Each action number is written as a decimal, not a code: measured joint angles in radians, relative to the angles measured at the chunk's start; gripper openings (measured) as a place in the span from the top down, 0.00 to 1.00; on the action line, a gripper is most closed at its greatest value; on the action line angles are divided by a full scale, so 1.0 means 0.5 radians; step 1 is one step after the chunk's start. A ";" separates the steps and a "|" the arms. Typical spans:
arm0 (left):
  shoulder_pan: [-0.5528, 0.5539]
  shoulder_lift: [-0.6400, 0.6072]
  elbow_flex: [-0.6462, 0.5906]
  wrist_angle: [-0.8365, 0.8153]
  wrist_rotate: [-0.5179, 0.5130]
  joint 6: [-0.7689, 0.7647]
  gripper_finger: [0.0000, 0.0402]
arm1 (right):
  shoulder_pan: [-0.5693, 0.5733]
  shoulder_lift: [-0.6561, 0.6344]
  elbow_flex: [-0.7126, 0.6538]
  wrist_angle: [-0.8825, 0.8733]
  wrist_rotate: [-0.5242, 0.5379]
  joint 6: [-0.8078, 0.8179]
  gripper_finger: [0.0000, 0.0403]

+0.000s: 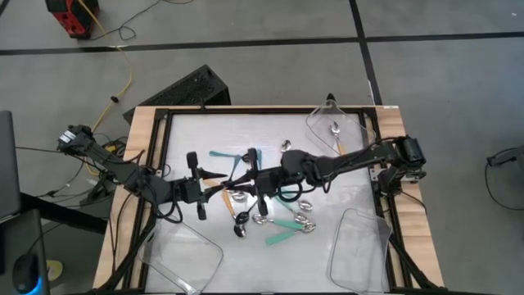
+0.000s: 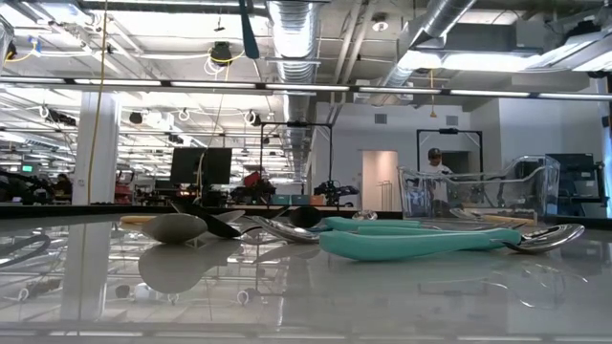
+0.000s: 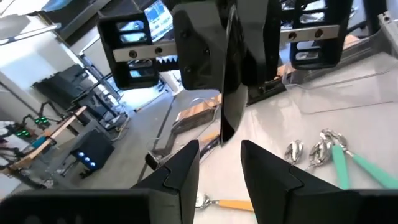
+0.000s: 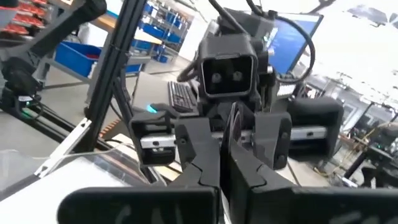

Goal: Sort silverware by color (type)
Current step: Put the blue spoon into the bottom left transparent bin

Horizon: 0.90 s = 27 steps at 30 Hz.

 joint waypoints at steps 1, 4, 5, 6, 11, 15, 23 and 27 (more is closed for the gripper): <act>0.000 0.000 0.000 -0.017 -0.026 0.003 0.73 | -0.001 0.000 -0.001 -0.010 0.002 0.000 0.93; 0.000 0.000 0.000 -0.094 -0.168 0.007 0.73 | 0.005 0.000 -0.001 -0.013 0.028 0.001 0.93; 0.000 0.000 0.000 -0.120 -0.232 0.008 0.73 | 0.011 0.000 -0.001 -0.014 0.065 0.001 0.93; 0.000 0.000 0.000 -0.145 -0.289 0.006 0.73 | 0.016 -0.012 -0.001 -0.033 0.103 0.001 0.93; 0.000 0.000 0.000 -0.280 -0.406 -0.141 0.73 | 0.040 -0.044 -0.002 -0.191 0.177 0.142 0.93; -0.005 0.000 0.001 -0.399 -0.386 -0.233 0.73 | 0.070 -0.037 -0.005 -0.317 0.190 0.342 0.93; -0.007 0.000 0.001 -0.409 -0.314 -0.294 0.73 | 0.216 -0.037 -0.014 -0.308 0.171 0.539 0.93; -0.007 -0.024 0.001 -0.389 -0.293 -0.284 0.73 | 0.292 0.068 -0.011 0.000 0.018 0.514 0.93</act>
